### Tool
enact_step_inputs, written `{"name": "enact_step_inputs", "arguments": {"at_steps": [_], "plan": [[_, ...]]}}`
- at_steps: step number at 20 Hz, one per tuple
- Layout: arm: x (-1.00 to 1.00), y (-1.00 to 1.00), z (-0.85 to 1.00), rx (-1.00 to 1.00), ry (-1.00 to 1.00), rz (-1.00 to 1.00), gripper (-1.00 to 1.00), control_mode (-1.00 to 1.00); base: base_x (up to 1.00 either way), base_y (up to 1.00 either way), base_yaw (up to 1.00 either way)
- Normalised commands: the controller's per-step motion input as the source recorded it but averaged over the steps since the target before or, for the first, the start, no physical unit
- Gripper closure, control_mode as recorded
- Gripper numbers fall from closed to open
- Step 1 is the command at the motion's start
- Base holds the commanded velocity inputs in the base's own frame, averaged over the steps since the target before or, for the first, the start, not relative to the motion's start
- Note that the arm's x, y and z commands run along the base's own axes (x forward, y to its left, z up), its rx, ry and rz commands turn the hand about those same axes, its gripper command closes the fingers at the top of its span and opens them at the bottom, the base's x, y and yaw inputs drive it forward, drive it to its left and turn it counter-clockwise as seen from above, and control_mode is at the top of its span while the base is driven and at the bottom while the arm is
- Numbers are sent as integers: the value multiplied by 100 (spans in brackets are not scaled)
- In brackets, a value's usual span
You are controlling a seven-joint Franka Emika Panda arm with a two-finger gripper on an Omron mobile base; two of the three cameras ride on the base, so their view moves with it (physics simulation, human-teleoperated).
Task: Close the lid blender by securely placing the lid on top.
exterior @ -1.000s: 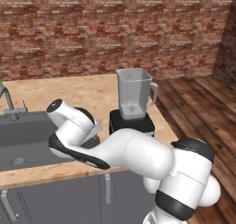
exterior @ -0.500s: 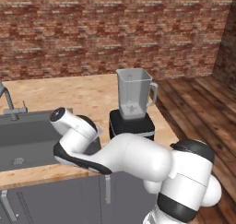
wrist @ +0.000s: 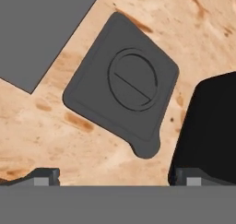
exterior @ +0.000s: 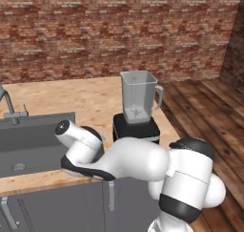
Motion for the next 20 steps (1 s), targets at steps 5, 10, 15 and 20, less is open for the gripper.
{"name": "enact_step_inputs", "arguments": {"at_steps": [5,10,15,20], "plan": [[14,3,-20,-5,0,6,-100,-100,0,0,0],[13,3,-17,-6,0,4,-100,-100,0,0,0],[14,0,-17,-7,0,2,-100,-100,0,0,0],[27,0,-19,-3,0,1,-100,-100,0,0,0]]}}
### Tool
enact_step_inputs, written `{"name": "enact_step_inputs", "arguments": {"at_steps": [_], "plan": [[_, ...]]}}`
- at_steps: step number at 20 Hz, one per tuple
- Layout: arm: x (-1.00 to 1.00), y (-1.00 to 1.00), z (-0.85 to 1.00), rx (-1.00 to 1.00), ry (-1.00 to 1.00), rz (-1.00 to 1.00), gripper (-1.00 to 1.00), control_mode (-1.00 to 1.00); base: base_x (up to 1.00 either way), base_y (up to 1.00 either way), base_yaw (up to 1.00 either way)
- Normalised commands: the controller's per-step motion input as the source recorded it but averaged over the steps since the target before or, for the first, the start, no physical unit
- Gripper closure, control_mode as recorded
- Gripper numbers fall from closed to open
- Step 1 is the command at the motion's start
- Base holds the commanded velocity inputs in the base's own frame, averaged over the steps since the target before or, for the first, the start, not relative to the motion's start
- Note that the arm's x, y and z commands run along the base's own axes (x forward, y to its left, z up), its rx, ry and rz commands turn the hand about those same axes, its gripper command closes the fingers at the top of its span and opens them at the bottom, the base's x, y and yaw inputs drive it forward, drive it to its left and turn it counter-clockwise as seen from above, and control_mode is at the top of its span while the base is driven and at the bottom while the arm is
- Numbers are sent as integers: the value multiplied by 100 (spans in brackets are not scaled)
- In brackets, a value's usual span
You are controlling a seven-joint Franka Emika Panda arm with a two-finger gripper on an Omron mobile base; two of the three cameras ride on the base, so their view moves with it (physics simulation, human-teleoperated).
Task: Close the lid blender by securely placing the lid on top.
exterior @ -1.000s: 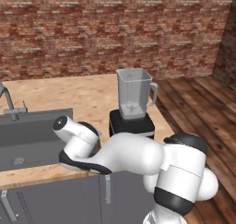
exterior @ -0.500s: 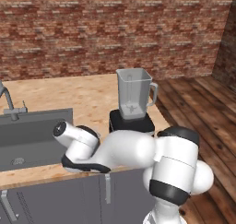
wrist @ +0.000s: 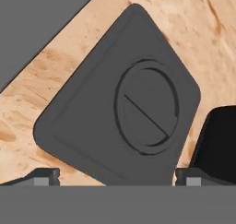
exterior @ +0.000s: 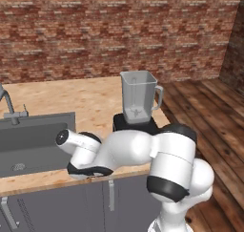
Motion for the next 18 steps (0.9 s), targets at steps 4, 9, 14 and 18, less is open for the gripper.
{"name": "enact_step_inputs", "arguments": {"at_steps": [4,9,14,18], "plan": [[24,0,-22,-2,0,2,-100,-100,0,0,0],[20,0,-24,-2,-3,2,-100,-100,0,0,0],[2,0,-21,-1,-7,3,-100,-100,0,0,0],[7,3,-24,0,-3,2,100,-100,0,0,0]]}}
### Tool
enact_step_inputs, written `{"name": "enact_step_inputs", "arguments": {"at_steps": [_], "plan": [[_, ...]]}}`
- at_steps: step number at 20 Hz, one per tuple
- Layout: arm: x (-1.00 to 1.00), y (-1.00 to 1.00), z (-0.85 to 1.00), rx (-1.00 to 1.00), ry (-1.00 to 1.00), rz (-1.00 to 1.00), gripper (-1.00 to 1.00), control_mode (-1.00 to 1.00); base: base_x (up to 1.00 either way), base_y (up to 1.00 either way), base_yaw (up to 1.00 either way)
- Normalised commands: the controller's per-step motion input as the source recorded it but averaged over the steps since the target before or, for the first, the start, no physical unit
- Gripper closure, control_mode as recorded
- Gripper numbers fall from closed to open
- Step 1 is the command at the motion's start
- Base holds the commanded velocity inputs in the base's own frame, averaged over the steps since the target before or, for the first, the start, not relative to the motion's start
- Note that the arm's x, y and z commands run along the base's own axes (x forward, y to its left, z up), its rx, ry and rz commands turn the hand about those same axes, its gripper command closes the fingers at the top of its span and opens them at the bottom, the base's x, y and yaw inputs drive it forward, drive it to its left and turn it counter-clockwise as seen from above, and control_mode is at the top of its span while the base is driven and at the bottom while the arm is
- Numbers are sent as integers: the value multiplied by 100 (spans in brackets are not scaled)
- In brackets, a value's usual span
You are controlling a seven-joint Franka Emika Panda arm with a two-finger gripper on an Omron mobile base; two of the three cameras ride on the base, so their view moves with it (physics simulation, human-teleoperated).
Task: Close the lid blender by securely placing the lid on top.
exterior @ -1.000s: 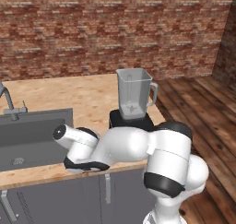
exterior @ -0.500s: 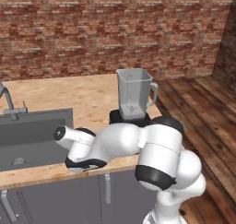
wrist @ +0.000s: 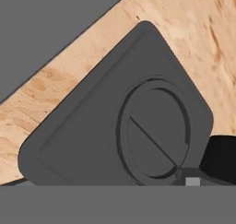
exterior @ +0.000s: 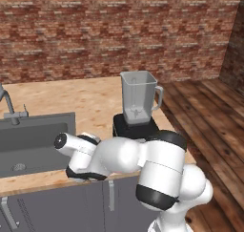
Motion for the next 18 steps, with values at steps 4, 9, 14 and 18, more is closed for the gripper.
{"name": "enact_step_inputs", "arguments": {"at_steps": [4,9,14,18], "plan": [[8,3,-13,0,-7,3,100,-100,0,0,0],[6,0,-6,0,-6,4,100,-100,0,0,0],[1,0,0,0,-6,6,100,-100,0,0,0],[-3,0,6,0,-13,3,100,-100,0,0,0]]}}
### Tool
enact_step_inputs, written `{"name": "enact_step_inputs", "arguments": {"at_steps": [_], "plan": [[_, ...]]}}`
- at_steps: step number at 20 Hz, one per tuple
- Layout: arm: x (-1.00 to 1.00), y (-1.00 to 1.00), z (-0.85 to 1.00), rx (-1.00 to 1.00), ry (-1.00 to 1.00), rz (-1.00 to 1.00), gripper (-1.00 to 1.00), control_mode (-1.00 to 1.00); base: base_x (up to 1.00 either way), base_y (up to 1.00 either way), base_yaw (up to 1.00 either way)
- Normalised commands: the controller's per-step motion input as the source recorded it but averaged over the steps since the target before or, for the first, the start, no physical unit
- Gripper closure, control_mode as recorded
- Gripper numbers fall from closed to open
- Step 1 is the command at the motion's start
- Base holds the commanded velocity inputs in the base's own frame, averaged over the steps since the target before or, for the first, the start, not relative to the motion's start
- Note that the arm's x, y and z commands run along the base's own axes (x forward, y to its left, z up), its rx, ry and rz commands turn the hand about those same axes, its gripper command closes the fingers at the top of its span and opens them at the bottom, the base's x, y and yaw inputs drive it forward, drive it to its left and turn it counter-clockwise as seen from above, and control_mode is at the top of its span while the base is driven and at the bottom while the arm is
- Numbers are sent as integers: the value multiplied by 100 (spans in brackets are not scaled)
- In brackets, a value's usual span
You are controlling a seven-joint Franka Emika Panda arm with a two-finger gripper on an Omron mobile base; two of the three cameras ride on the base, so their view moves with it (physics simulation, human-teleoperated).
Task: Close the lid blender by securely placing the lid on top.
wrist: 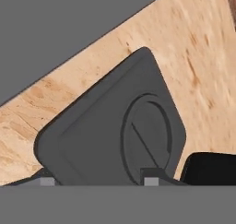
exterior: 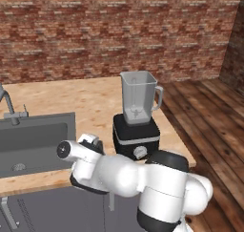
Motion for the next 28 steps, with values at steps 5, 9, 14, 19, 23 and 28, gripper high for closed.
{"name": "enact_step_inputs", "arguments": {"at_steps": [5,9,14,19,23,28], "plan": [[-11,3,35,0,-18,1,100,-100,0,0,0],[-13,9,57,0,-16,0,100,-100,0,0,0],[-7,9,58,0,-12,0,100,-100,0,0,0],[-1,12,62,0,-14,0,100,-100,0,0,0],[-3,10,64,0,-16,0,100,-100,0,0,0],[0,6,11,0,-2,0,100,-100,0,0,0]]}}
